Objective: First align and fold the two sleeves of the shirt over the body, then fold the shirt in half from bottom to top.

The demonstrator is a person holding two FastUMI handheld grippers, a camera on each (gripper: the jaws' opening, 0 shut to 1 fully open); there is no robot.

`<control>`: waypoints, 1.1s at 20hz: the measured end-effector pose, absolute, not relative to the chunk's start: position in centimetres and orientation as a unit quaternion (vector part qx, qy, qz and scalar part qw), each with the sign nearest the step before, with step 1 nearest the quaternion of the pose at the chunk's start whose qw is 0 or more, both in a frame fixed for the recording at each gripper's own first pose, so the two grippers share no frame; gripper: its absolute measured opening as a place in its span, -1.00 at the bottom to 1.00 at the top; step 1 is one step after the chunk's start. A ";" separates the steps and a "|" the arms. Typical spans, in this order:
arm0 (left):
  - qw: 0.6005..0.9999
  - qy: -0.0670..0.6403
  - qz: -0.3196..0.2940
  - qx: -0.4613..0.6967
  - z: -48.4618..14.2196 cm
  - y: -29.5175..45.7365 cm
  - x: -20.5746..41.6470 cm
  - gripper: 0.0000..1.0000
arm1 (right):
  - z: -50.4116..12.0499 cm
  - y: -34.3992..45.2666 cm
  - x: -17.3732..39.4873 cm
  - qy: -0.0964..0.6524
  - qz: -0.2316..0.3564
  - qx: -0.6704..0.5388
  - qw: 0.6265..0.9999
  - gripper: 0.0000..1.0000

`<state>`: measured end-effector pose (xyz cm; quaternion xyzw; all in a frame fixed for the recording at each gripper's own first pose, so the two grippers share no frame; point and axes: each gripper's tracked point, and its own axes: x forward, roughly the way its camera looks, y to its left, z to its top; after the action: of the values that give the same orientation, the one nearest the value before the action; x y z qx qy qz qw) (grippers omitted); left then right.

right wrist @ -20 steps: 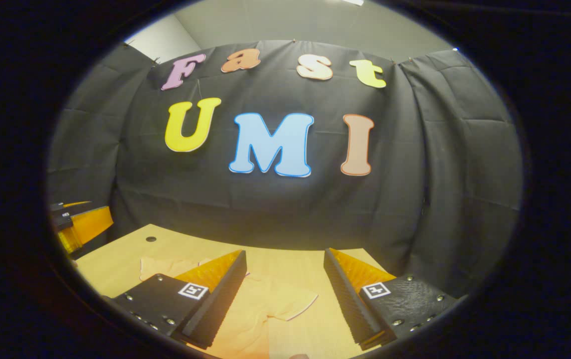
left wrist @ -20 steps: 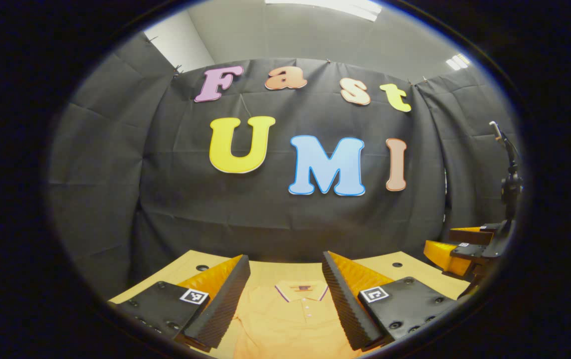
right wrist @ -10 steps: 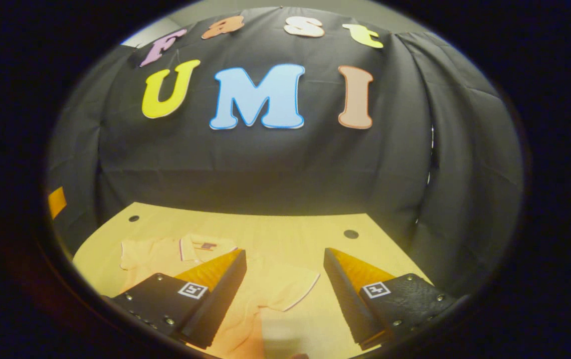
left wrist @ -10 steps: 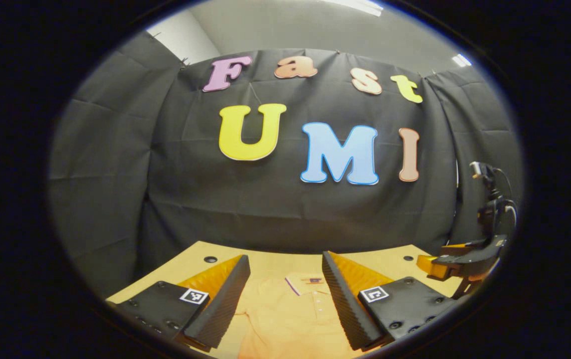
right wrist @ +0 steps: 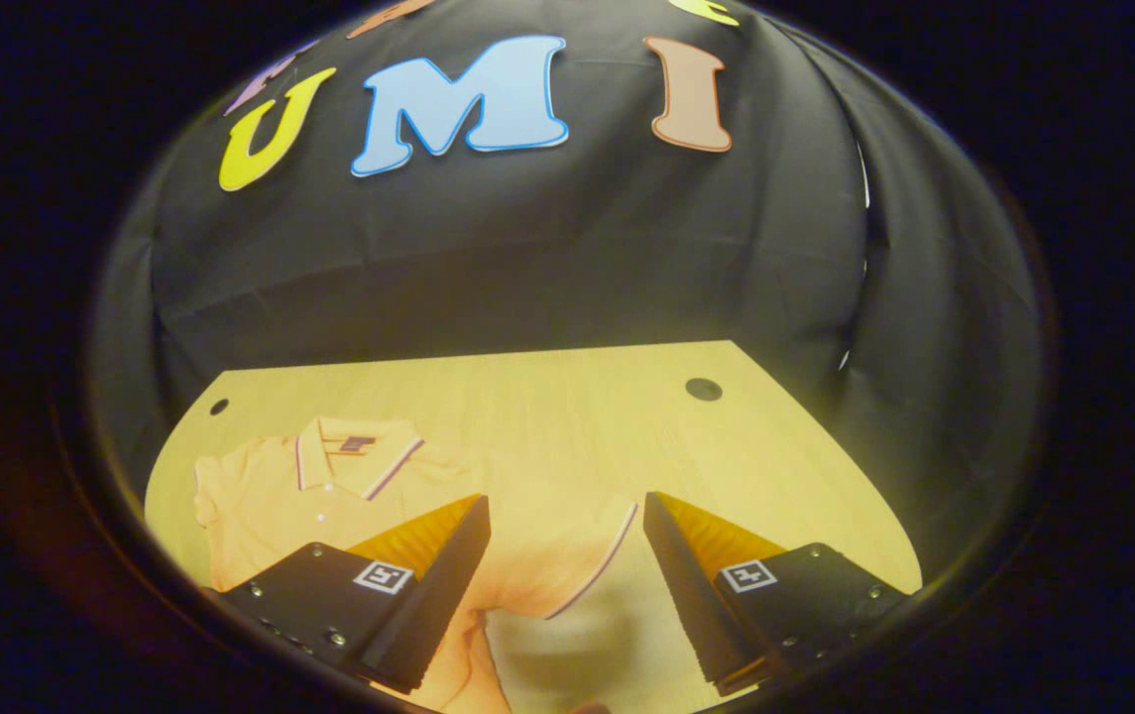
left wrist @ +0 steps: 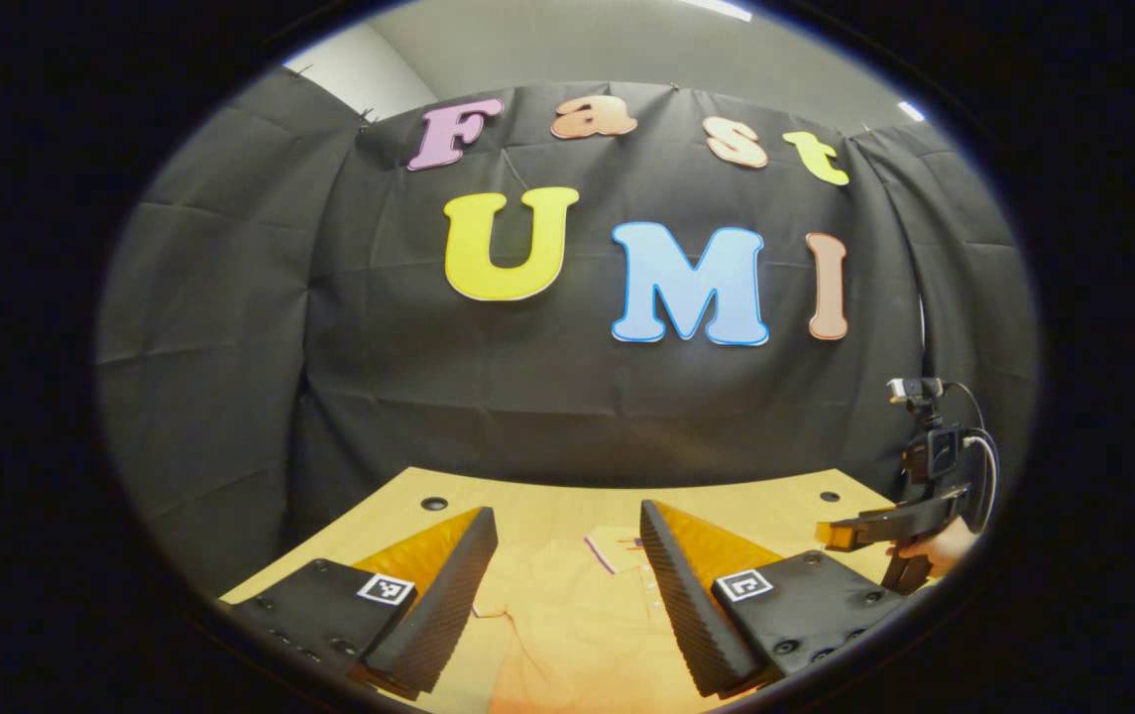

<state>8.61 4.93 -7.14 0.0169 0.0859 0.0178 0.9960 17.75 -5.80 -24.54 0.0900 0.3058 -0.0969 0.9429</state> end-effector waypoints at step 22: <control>0.994 0.101 0.038 0.012 -8.4 5.0 6.2 0.87 | -34.6 -6.9 20.5 0.420 -0.120 0.136 0.889 0.55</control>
<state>6.24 4.98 -8.36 0.0119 0.1011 0.0381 0.9941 20.50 -6.92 -34.55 0.1358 0.4202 -0.1198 0.8892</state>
